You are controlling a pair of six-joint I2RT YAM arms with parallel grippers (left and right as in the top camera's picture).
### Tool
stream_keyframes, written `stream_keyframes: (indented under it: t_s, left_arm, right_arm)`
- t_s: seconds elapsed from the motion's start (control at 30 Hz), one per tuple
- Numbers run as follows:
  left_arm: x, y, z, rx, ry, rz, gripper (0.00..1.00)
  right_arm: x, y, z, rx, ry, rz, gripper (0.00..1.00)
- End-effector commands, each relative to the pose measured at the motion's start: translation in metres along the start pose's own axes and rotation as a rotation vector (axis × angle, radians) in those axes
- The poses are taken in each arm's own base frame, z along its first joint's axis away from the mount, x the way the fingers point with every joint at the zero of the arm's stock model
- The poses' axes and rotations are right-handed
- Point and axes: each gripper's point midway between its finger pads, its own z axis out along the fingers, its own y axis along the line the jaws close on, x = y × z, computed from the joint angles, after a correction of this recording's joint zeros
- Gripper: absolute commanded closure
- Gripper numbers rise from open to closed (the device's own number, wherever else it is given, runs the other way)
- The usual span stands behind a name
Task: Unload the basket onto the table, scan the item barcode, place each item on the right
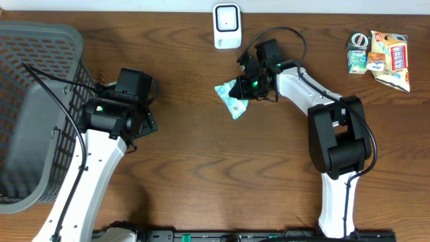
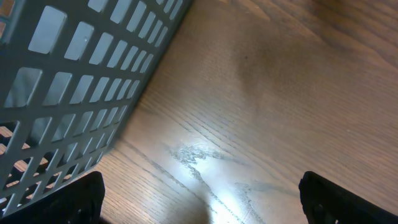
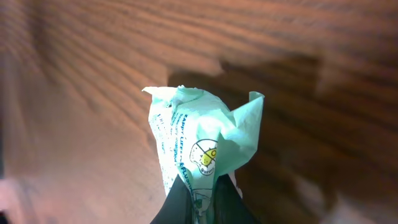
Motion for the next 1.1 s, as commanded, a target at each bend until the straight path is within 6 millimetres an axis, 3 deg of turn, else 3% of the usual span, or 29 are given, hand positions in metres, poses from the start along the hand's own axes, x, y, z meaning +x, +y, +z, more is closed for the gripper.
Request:
stream_keyframes:
  t_s: [0.0,0.07,0.27,0.47,0.63,0.8,0.9,0.93,1.07]
  left_arm:
    - [-0.002,0.004,-0.002,-0.010,-0.011,-0.013,0.02]
    - [-0.002,0.004,-0.002,-0.010,-0.011,-0.013,0.02]
    - [-0.002,0.004,-0.002,-0.010,-0.011,-0.013,0.03]
    - [-0.002,0.004,-0.002,-0.010,-0.011,-0.013,0.03]
    - [-0.002,0.004,-0.002,-0.010,-0.011,-0.013,0.02]
    - [-0.002,0.004,-0.002,-0.010,-0.011,-0.013,0.03]
    - [-0.002,0.004,-0.002,-0.010,-0.011,-0.013,0.02]
    - [-0.002,0.004,-0.002,-0.010,-0.011,-0.013,0.02]
    - [-0.002,0.004,-0.002,-0.010,-0.011,-0.013,0.02]
  right_arm:
    - [0.012,0.026,0.006,-0.129,0.056,0.024,0.98]
    - [0.012,0.039,0.001,-0.221,0.077,0.103,0.99]
    - [0.009,0.083,-0.033,-0.584,0.112,0.094,0.99]
    - [0.009,0.084,-0.057,-0.702,0.136,0.153,0.99]
    - [0.000,0.073,-0.075,-0.701,0.099,0.177,0.99]
    - [-0.010,0.078,-0.101,-0.671,0.041,0.150,0.99]
    - [-0.018,0.075,-0.111,-0.533,-0.012,0.165,0.99]
    - [-0.023,0.072,-0.118,-0.435,-0.053,0.186,0.99]
    - [-0.038,0.083,-0.149,-0.324,-0.178,0.153,0.99]
